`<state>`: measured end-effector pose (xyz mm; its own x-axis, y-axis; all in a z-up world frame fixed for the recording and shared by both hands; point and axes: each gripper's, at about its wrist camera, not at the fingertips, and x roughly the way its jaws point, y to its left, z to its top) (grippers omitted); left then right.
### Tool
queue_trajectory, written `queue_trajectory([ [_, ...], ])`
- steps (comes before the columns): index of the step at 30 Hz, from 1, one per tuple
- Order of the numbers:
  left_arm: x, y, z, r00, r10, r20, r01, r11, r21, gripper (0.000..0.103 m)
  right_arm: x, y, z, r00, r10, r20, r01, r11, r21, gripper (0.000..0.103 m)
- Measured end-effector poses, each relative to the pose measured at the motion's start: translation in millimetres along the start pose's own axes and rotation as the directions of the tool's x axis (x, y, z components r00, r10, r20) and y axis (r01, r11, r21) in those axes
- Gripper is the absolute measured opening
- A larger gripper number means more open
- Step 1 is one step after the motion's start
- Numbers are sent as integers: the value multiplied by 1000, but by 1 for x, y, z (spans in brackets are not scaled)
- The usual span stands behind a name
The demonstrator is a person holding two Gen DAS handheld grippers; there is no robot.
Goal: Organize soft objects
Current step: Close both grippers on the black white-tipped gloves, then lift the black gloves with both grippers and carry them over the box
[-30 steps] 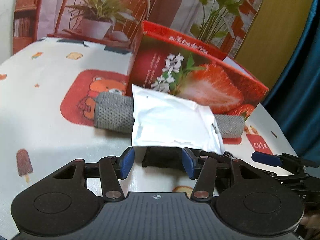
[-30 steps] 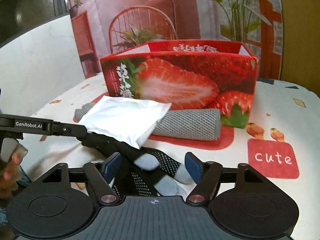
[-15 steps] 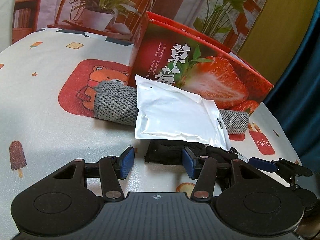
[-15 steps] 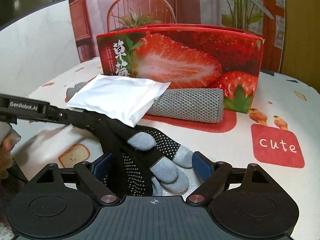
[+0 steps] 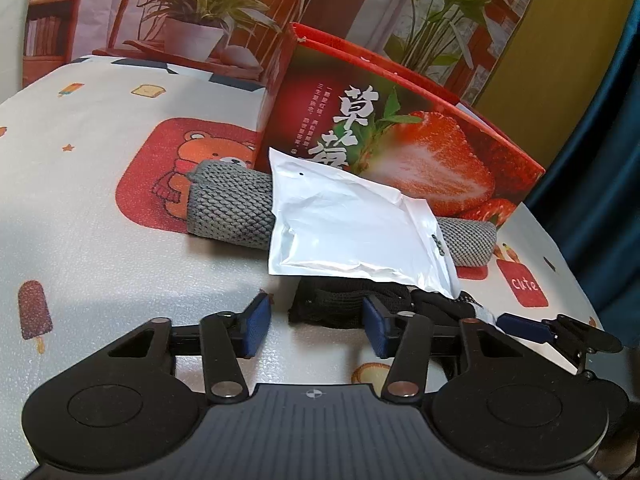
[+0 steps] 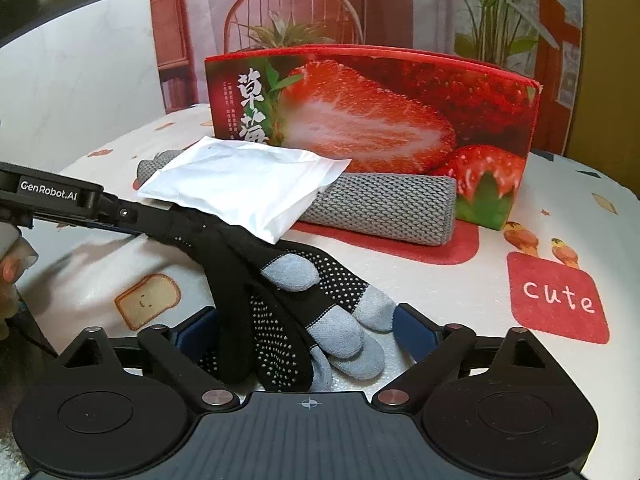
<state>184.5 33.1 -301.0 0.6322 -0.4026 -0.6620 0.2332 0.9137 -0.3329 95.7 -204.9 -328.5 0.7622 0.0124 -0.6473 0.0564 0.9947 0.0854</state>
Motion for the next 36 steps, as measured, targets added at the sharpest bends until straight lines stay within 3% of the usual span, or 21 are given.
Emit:
queue_trajectory([
  [1, 0, -1, 0, 1000, -7, -3, 7, 1000, 4, 39, 0, -1, 0, 1000, -3, 2, 3, 1000, 3, 86],
  [6, 2, -4, -1, 1000, -18, -18, 19, 1000, 21, 28, -4, -8, 2, 1000, -7, 4, 7, 999, 37, 72],
  [12, 2, -2, -1, 999, -22, -25, 23, 1000, 20, 27, -6, -12, 3, 1000, 0, 13, -1, 998, 57, 60],
  [23, 1, -6, -2, 999, -9, -33, 11, 999, 51, 24, -8, -13, 3, 999, -13, 38, 11, 998, 57, 59],
  [31, -4, -11, -3, 1000, -20, -20, 22, 997, 69, 15, -10, -13, 4, 998, 31, 46, -34, 997, 73, 26],
  [36, -20, -22, -1, 999, -28, 37, 24, 993, 114, 14, -17, -16, 6, 996, 32, 86, -41, 994, 97, 14],
])
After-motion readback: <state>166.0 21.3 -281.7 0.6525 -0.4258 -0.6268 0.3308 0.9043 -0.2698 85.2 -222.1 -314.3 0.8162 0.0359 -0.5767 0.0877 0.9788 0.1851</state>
